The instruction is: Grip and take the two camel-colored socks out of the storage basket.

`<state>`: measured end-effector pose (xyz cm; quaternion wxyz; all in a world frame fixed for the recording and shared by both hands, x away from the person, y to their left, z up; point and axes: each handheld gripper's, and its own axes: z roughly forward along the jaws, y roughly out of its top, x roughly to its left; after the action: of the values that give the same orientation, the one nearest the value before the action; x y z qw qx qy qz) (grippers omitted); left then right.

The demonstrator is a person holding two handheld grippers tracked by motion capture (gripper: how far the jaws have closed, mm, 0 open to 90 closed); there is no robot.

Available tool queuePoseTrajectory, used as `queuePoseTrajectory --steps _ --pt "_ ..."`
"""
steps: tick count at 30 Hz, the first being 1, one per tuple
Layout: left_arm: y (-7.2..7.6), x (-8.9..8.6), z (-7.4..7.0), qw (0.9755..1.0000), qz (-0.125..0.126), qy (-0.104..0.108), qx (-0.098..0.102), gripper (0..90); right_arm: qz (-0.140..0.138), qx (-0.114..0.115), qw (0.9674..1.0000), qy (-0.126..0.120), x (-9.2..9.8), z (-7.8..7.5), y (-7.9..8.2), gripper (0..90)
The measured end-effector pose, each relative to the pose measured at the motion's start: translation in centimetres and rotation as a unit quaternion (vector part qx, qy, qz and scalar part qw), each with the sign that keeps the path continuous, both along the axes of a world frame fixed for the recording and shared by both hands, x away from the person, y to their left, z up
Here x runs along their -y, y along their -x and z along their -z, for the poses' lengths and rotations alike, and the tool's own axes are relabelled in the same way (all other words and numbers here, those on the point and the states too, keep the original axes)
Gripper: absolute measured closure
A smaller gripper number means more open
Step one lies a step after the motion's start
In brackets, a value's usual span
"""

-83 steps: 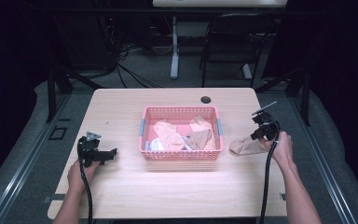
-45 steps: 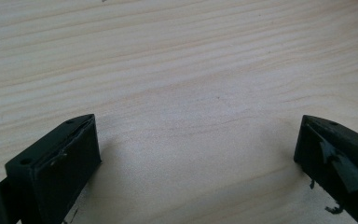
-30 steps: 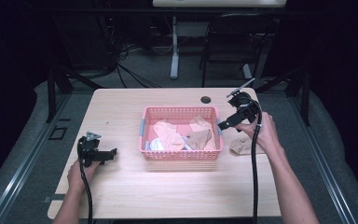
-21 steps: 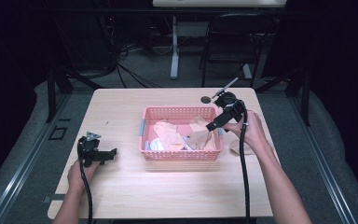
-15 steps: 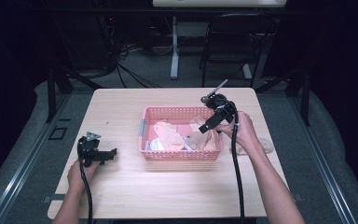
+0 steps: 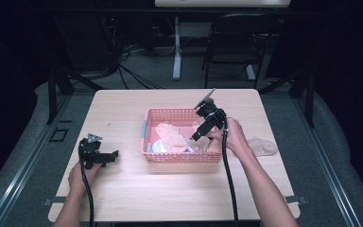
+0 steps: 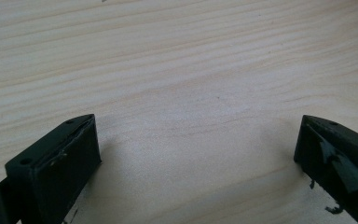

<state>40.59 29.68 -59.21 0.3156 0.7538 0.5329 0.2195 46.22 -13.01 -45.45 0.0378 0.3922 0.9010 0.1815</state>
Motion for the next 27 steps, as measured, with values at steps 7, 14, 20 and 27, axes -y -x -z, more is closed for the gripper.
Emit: queuePoseTrajectory --steps 7,14,20,27 --pt "0.0 0.0 0.0 1.0 0.0 0.0 0.0 0.0 0.001 -0.017 0.9998 0.014 -0.9 2.1 -0.5 4.0" --pt "0.0 0.0 0.0 1.0 0.0 0.0 0.0 0.0 0.012 -0.029 0.9988 0.036 -1.4 4.0 -1.2 11.9" --pt "0.0 0.0 0.0 1.0 0.0 0.0 0.0 0.0 0.021 -0.044 0.9975 0.051 -1.5 5.5 -1.8 18.2" --pt "0.0 0.0 0.0 1.0 0.0 0.0 0.0 0.0 0.029 -0.055 0.9954 0.073 -1.9 6.8 -2.2 31.3"
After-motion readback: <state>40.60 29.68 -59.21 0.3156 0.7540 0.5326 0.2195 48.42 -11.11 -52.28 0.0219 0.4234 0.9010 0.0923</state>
